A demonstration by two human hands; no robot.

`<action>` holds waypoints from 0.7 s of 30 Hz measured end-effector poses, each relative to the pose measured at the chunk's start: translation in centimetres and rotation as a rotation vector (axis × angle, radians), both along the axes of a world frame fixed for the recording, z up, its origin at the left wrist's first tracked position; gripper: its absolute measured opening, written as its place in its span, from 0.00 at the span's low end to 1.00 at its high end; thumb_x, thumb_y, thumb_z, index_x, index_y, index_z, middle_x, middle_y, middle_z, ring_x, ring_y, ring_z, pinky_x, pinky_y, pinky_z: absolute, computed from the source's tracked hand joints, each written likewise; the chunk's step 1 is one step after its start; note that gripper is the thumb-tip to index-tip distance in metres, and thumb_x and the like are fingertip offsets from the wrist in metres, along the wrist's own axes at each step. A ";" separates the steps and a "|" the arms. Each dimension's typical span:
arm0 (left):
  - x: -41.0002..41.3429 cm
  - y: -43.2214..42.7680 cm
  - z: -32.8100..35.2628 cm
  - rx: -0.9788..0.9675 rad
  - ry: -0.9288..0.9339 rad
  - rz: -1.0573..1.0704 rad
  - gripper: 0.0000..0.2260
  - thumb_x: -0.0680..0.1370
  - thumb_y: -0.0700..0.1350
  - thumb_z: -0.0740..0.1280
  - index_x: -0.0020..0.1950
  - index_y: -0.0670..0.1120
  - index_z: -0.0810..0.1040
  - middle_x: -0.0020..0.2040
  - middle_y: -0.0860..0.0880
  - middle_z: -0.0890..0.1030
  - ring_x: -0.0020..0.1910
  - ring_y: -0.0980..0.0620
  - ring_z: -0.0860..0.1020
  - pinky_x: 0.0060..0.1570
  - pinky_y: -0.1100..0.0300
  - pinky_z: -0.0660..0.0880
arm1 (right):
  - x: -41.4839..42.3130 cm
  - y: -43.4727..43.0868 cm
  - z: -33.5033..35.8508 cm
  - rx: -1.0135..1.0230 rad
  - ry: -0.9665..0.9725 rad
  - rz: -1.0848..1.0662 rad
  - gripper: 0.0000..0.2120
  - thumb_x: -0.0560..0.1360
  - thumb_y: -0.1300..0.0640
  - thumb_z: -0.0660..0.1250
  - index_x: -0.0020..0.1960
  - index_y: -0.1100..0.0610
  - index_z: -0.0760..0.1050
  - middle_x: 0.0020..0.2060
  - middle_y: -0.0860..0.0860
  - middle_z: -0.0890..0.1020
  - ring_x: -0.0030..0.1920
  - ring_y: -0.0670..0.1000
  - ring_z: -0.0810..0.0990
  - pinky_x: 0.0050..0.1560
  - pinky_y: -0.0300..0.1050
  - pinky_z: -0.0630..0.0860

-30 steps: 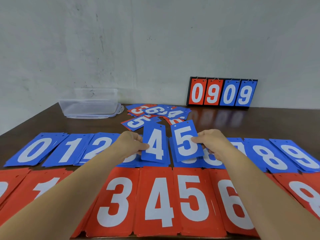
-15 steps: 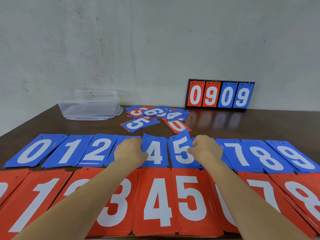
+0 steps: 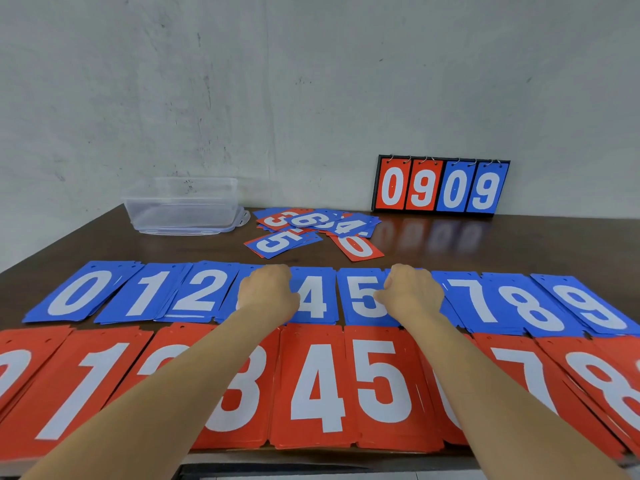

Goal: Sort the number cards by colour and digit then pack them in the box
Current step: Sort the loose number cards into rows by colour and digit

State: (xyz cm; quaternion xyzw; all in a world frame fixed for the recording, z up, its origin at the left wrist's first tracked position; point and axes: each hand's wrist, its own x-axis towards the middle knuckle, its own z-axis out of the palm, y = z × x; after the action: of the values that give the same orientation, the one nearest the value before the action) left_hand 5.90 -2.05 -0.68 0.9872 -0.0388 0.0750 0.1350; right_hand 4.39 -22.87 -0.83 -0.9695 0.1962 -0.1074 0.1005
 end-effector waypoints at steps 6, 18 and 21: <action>-0.1 0.0 1.1 -0.003 -0.056 -0.004 0.14 0.78 0.47 0.66 0.63 0.47 0.75 0.58 0.49 0.80 0.56 0.49 0.77 0.57 0.55 0.73 | 0.2 0.0 1.4 0.036 -0.063 0.034 0.07 0.76 0.49 0.67 0.47 0.53 0.77 0.41 0.50 0.81 0.48 0.53 0.78 0.37 0.45 0.72; 3.8 2.1 2.6 -0.059 -0.032 0.133 0.12 0.78 0.49 0.65 0.59 0.47 0.77 0.53 0.49 0.81 0.54 0.48 0.77 0.57 0.53 0.72 | 4.0 -3.5 3.2 0.076 0.031 0.020 0.11 0.76 0.45 0.66 0.45 0.52 0.78 0.37 0.49 0.81 0.37 0.49 0.80 0.28 0.40 0.67; 5.4 3.0 2.6 -0.086 -0.019 0.206 0.08 0.77 0.48 0.66 0.53 0.47 0.79 0.50 0.49 0.81 0.49 0.48 0.77 0.51 0.54 0.71 | 5.7 -4.7 3.2 0.083 0.045 0.008 0.10 0.76 0.46 0.67 0.45 0.52 0.78 0.38 0.49 0.81 0.38 0.49 0.79 0.29 0.40 0.68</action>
State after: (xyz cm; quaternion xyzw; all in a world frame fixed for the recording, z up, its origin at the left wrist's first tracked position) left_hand 11.34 0.91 1.91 0.9785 0.0647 0.0993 0.1687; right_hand 10.04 -27.60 2.33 -0.9673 0.1990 -0.0771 0.1368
